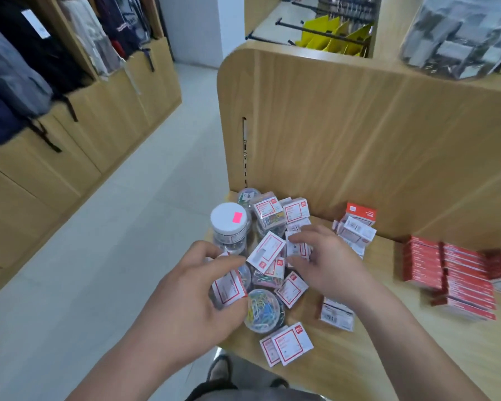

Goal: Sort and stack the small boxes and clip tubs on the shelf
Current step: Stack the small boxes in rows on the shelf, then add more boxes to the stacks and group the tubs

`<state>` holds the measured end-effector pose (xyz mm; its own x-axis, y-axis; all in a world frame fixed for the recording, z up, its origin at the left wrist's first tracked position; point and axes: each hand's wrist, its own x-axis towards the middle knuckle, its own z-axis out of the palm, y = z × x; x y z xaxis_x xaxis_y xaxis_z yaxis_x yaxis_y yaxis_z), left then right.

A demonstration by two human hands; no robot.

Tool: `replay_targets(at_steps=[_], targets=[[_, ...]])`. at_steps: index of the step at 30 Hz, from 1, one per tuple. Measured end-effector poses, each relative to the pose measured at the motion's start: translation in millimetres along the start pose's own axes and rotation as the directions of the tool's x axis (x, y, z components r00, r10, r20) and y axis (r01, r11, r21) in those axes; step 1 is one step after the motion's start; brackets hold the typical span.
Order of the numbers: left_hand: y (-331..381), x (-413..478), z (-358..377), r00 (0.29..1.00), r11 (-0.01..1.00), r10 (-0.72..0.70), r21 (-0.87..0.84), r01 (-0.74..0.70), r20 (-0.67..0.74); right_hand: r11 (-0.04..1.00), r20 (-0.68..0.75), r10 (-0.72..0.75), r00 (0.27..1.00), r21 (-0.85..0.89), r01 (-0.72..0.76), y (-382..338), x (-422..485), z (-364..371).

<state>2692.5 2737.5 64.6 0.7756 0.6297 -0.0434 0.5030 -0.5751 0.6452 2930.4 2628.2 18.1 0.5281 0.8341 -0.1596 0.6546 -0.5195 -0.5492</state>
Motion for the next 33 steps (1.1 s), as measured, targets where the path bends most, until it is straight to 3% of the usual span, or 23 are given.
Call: replay_targets(at_steps=[4, 8, 11, 13, 15, 18, 23, 30, 33], targets=[[-8.1, 12.3, 1.7, 0.998, 0.999, 0.048, 0.004, -0.048, 0.042, 0.994, 0.054, -0.023, 0.998, -0.106, 0.028, -2.0, -1.6, 1.6], [-13.6, 23.7, 3.5, 0.992, 0.994, 0.1, 0.028, -0.103, 0.079, 0.98, -0.13, -0.011, 0.991, -0.198, -0.015, -11.1, -10.6, -1.2], [-15.5, 27.3, 3.3, 0.988, 0.991, 0.131, 0.013, -0.133, 0.076, 0.998, -0.287, 0.012, 0.958, 0.066, 0.007, -13.7, -21.7, -13.3], [-15.4, 29.6, 2.9, 0.987, 0.989, 0.147, 0.026, -0.149, 0.072, 0.968, -0.247, 0.03, 0.968, 0.25, 0.034, -27.4, -21.8, -13.0], [-15.8, 31.0, 0.4, 0.986, 0.987, 0.157, 0.037, -0.159, 0.054, 0.958, -0.19, 0.019, 0.982, 0.283, 0.037, -41.7, -17.0, -5.2], [-18.9, 28.5, -4.6, 0.989, 0.988, 0.147, 0.04, -0.148, 0.023, 0.98, -0.083, 0.028, 0.996, 0.197, -0.011, -56.5, -12.1, 6.9], [-24.7, 25.1, -9.7, 0.989, 0.987, 0.145, 0.064, -0.146, 0.028, 0.996, -0.094, 0.082, 0.992, -0.034, -0.085, -64.8, -14.8, 19.2], [-22.0, 24.6, -4.7, 0.989, 0.989, 0.139, 0.042, -0.141, 0.042, 0.991, -0.061, 0.057, 0.997, -0.12, -0.064, -62.0, -14.6, 15.1], [-13.5, 24.9, -5.8, 0.984, 0.985, 0.17, 0.024, -0.171, 0.045, 0.996, -0.138, 0.078, 0.987, -0.032, -0.083, -59.6, -22.5, 6.6]])
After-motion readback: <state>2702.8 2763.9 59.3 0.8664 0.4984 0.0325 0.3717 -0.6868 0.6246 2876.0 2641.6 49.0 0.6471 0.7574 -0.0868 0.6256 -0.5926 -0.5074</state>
